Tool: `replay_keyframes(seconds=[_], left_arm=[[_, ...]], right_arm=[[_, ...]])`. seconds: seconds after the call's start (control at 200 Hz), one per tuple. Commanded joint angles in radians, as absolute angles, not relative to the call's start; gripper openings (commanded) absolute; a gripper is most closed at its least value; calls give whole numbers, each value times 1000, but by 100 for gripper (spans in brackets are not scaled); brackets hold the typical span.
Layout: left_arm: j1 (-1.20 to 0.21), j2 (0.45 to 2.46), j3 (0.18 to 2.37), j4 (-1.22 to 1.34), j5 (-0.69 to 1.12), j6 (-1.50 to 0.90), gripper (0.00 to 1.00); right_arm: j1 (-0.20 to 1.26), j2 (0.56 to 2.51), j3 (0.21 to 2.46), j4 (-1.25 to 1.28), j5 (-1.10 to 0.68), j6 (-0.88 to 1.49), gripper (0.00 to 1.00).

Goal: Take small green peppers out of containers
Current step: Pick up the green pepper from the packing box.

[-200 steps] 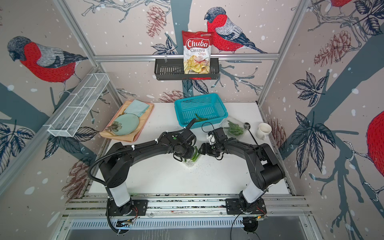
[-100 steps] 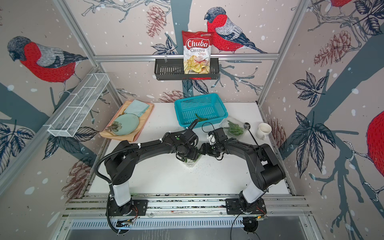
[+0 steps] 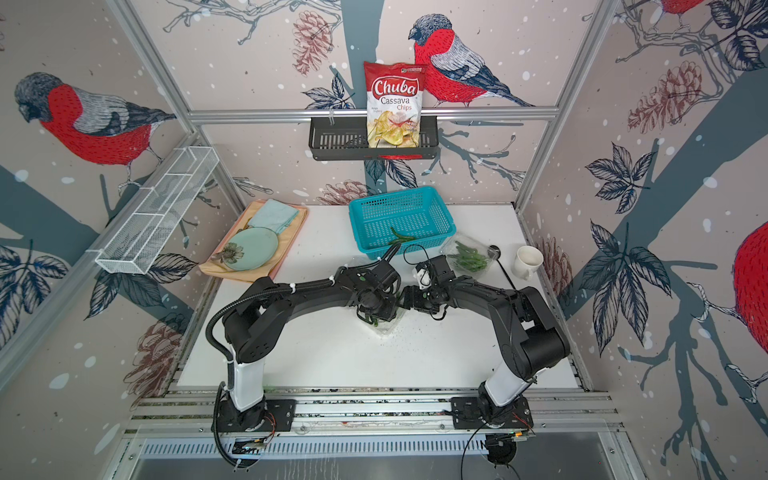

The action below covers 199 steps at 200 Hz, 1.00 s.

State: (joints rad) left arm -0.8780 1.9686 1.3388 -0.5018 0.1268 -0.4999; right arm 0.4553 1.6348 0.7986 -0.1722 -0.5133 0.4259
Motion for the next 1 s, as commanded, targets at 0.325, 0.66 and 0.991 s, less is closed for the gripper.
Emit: replay_keyframes(seconds=[0.325, 0.66, 0.991], left_arm=[[-879, 2004, 1383, -525, 114, -485, 46], [-879, 2009, 1382, -533, 105, -476, 28], [-879, 1942, 1418, -605, 84, -472, 20]], right_arm=[[437, 1611, 809, -213, -501, 421, 76], [428, 1611, 800, -212, -502, 411, 76], [408, 1585, 791, -216, -495, 396, 75]])
